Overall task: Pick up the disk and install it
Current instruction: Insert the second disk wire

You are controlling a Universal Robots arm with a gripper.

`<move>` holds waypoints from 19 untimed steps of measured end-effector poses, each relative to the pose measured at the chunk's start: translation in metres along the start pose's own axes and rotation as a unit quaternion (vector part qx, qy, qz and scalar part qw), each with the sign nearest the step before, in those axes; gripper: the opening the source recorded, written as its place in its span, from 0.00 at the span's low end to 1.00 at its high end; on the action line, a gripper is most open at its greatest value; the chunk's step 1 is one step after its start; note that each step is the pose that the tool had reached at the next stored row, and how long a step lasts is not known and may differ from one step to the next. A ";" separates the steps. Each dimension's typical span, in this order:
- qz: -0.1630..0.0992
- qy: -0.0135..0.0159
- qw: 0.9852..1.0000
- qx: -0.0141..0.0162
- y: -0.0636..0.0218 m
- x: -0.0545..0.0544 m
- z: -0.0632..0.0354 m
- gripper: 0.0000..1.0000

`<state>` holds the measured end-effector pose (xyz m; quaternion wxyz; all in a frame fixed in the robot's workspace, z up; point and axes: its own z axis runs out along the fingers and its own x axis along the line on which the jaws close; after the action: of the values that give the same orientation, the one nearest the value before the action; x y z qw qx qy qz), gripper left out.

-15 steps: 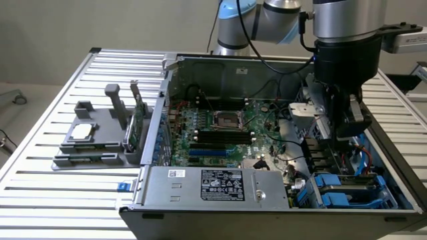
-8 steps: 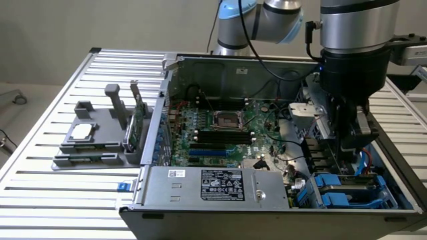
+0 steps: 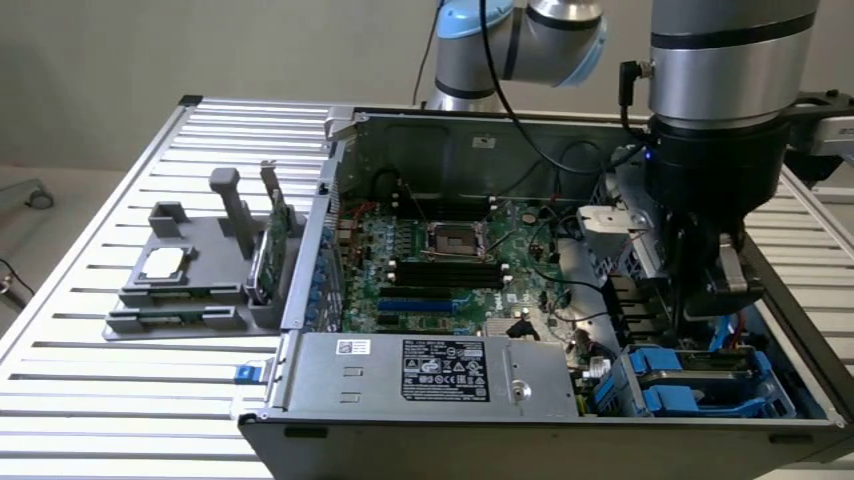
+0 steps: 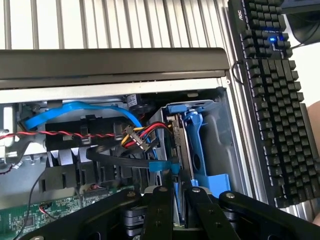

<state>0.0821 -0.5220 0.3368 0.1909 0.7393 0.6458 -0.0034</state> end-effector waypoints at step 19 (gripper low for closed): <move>-0.008 0.012 0.999 0.042 0.0196 -0.007 0.0116 0.16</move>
<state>0.1025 -0.5339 0.3333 0.1519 0.7415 0.6532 -0.0231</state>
